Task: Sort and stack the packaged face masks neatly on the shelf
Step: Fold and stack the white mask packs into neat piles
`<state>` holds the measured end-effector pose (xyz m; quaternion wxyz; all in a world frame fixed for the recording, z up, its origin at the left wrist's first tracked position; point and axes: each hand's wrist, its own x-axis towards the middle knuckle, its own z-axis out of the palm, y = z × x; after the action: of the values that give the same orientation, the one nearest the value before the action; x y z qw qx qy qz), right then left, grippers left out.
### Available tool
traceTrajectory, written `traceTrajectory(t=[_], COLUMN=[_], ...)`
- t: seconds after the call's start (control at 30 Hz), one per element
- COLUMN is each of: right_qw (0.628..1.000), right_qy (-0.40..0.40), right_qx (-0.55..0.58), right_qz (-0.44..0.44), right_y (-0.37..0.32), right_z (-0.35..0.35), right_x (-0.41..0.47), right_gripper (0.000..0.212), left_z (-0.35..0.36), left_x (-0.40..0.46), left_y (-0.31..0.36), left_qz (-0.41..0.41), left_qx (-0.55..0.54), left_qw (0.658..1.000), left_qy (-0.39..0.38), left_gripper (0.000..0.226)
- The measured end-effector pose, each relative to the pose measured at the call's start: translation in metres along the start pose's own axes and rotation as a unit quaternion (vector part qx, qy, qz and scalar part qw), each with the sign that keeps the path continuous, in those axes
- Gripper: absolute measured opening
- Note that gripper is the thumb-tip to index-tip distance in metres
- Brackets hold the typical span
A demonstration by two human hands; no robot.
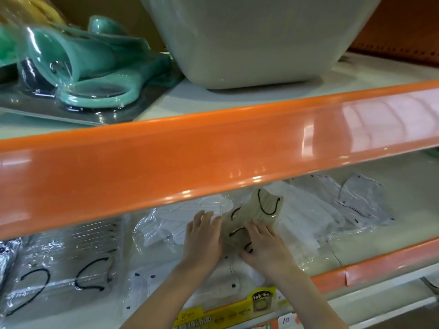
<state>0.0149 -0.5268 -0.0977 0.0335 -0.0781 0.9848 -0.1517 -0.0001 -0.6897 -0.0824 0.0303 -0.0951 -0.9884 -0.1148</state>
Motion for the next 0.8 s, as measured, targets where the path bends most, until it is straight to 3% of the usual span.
traceTrajectory(t=[0.1,0.27,0.5,0.6,0.7,0.8], right_qw=[0.998,0.996,0.971,0.939,0.918,0.926], right_qy=[0.070,0.072,0.135,0.217,0.286,0.278], right_qx=[-0.003,0.037,0.189,0.260,0.274,0.254], right_qz=[-0.005,0.041,0.056,0.052,0.027,0.012], right_y=[-0.004,0.001,0.005,0.003,0.001,0.002], right_z=[0.008,0.004,0.002,0.000,-0.005,-0.006], right_x=[0.001,0.006,-0.003,-0.008,-0.011,-0.010], right_gripper=[0.048,0.030,0.043,0.049,0.045,0.037], left_z=[0.004,0.004,0.010,0.011,0.011,0.009], left_x=[-0.009,-0.025,-0.031,-0.032,-0.032,-0.036], left_y=[0.010,0.010,-0.001,-0.003,-0.003,-0.003], left_qz=[0.027,0.005,0.005,0.013,0.022,0.050], left_qx=[0.010,0.038,0.047,0.041,0.037,0.060], left_qw=[1.000,0.999,0.998,0.999,0.999,0.996], left_qy=[-0.008,-0.010,-0.031,-0.006,-0.010,-0.038], left_gripper=[0.051,0.060,0.050,0.040,0.040,0.053])
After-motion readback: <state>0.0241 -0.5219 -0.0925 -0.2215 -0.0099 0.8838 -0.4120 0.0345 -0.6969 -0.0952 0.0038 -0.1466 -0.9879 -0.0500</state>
